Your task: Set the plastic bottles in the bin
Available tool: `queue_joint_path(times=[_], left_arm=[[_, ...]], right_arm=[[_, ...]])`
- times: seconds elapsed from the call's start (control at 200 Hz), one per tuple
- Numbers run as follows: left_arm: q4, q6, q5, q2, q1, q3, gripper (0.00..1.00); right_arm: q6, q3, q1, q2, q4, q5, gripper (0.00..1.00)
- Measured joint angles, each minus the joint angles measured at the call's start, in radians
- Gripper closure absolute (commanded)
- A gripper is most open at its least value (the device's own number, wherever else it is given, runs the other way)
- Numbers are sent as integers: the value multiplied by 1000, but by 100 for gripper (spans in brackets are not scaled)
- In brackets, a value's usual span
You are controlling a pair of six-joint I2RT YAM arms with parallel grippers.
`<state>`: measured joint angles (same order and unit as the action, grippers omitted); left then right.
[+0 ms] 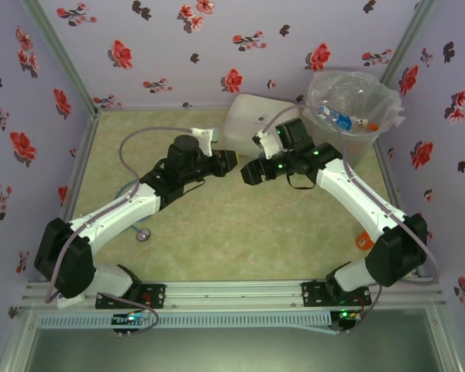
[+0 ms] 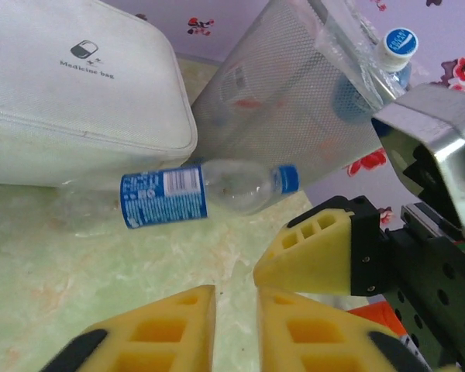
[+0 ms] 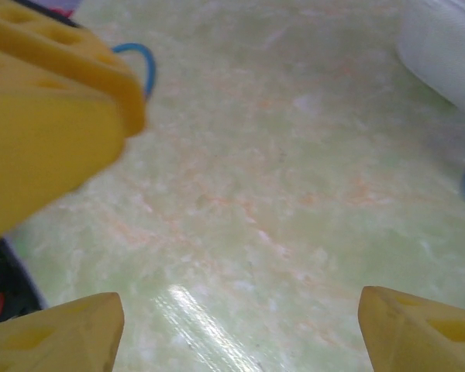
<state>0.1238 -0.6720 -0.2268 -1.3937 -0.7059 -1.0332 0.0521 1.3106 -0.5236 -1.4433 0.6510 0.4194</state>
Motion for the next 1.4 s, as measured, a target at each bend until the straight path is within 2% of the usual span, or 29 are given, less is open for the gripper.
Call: queue_joint_path(times=[0.16,0.295,0.44,0.57,0.665,0.815,0.935,1.175,1.4], left_arm=[[-42,43,71,-6,-1,3,44],[-65,78,104,-77,-1,-16,31],[-72,58,114,-178,-3,-34,25],[-64,38,124,-234,-18,-39,24],[-46,27,131,-282,-35,-57,23],[-15,18,142,-369,-55,-104,19],[-13,21,153,-443,-62,-164,19],[-34,27,175,-547,-74,-265,19],[0,-18,175,-568,-126,-188,21]], right_arm=[[113,-132,76,140,-26,-102,22],[299,-225,129,274,-48,-249,22],[586,-477,135,436,-205,-332,27],[835,-694,135,517,-320,-380,25],[972,-739,135,507,-373,-400,21],[1155,-740,135,468,-454,-446,24],[1275,-734,135,415,-460,-499,22],[1367,-681,135,297,-426,-562,16],[1404,-665,149,140,-476,-577,10]])
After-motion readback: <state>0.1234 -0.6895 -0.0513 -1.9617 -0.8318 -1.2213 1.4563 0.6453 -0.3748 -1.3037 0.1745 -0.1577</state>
